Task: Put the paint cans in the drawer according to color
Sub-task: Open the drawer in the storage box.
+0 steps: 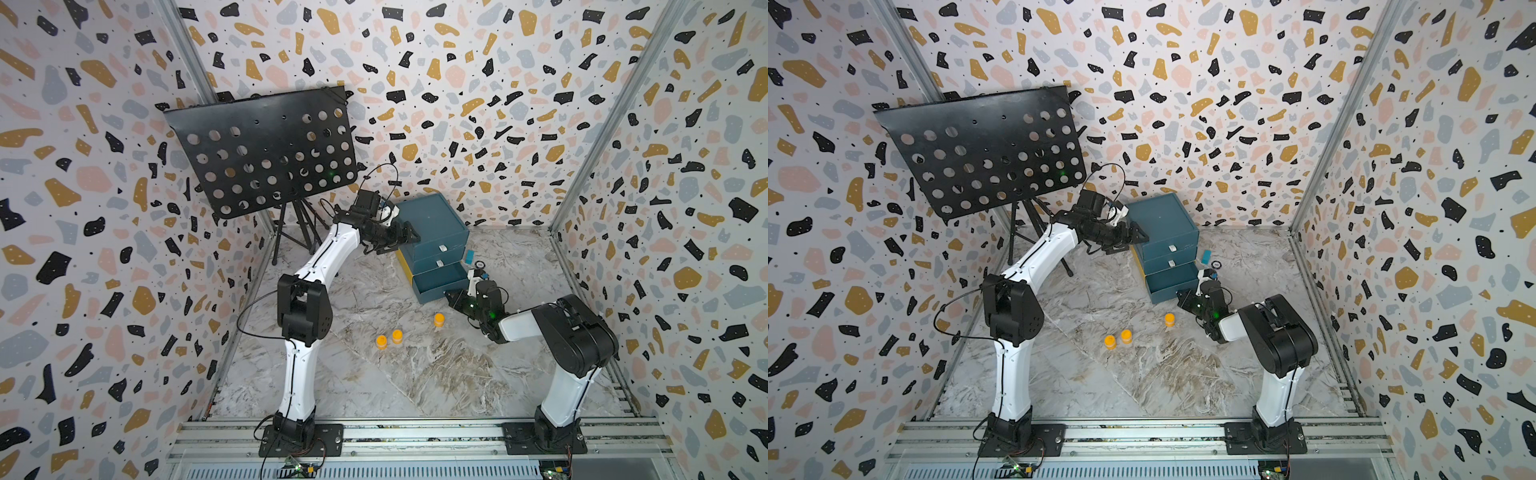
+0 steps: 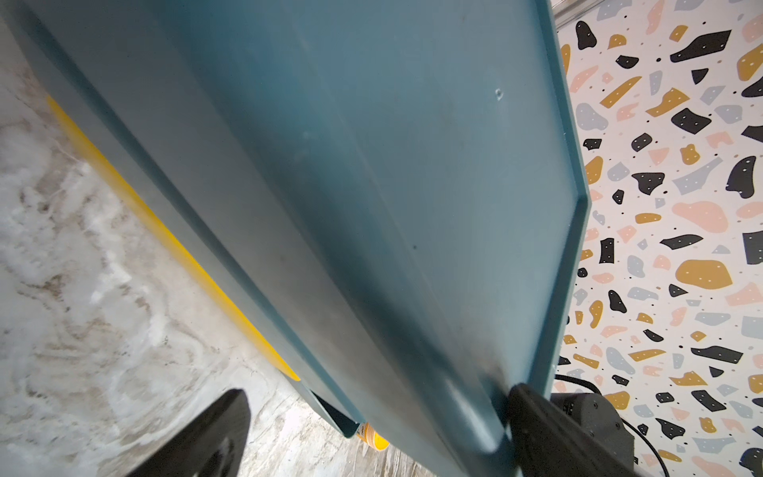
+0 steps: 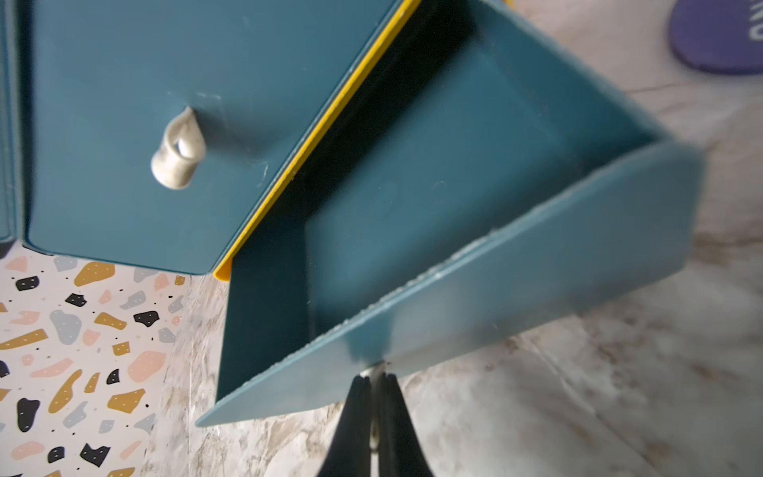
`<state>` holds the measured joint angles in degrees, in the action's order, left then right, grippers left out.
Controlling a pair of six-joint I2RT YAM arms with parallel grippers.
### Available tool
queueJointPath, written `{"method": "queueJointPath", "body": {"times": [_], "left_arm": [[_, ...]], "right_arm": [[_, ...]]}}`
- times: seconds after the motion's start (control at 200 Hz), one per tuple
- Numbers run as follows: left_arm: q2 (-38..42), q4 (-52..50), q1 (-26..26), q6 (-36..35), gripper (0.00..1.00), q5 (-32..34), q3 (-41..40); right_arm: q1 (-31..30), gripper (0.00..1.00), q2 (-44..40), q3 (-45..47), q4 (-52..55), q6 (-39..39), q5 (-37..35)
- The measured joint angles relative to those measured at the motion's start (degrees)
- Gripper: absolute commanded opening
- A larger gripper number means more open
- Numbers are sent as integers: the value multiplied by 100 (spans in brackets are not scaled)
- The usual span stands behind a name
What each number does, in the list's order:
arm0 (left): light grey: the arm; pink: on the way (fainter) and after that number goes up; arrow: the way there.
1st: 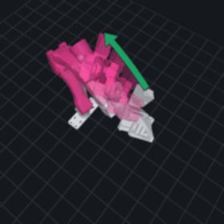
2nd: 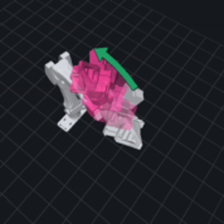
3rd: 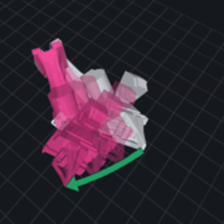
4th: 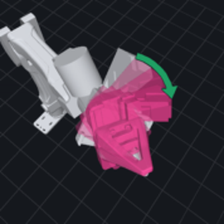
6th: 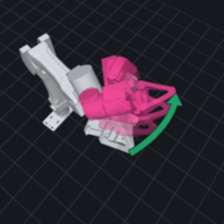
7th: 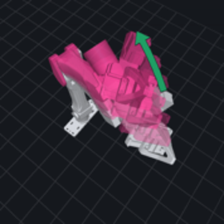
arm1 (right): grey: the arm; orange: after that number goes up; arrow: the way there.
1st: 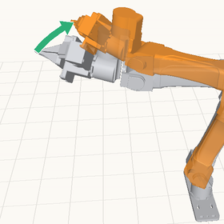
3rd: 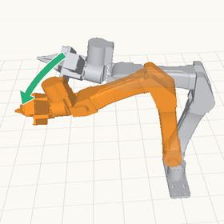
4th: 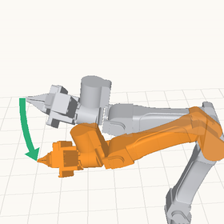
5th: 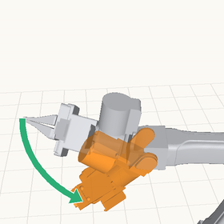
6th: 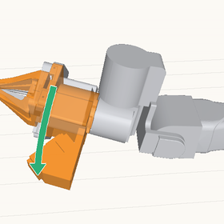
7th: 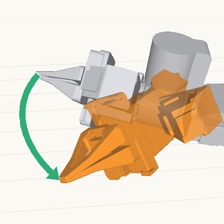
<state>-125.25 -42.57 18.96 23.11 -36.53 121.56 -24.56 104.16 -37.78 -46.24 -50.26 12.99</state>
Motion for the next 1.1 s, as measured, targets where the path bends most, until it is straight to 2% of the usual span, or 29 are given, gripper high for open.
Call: {"method": "queueJointPath", "body": {"times": [0.135, 0.315, 0.631, 0.731, 0.926, 1.101], "left_arm": [[0, -7, 0, 0, 100, -4, 0], [20, -33, 0, 0, 100, 22, 0], [210, -385, 9, -44, 100, 304, 31], [586, -409, 7, -146, 100, 369, -343], [1729, -15, -2, -306, 100, 463, -1530], [1967, 326, -4, -372, 100, 448, -1858]], "right_arm": [[-57, 37, -251, 120, 317, 153, -66], [-223, 48, -863, 177, 1027, 420, -238], [-640, 58, -2575, 103, 2933, 1178, -839], [-750, 60, -2935, 0, 3528, 1390, -992], [-977, 64, -3056, -190, 4454, 1665, -1268], [-1182, 67, -2754, -507, 4966, 1753, -1399]]}}
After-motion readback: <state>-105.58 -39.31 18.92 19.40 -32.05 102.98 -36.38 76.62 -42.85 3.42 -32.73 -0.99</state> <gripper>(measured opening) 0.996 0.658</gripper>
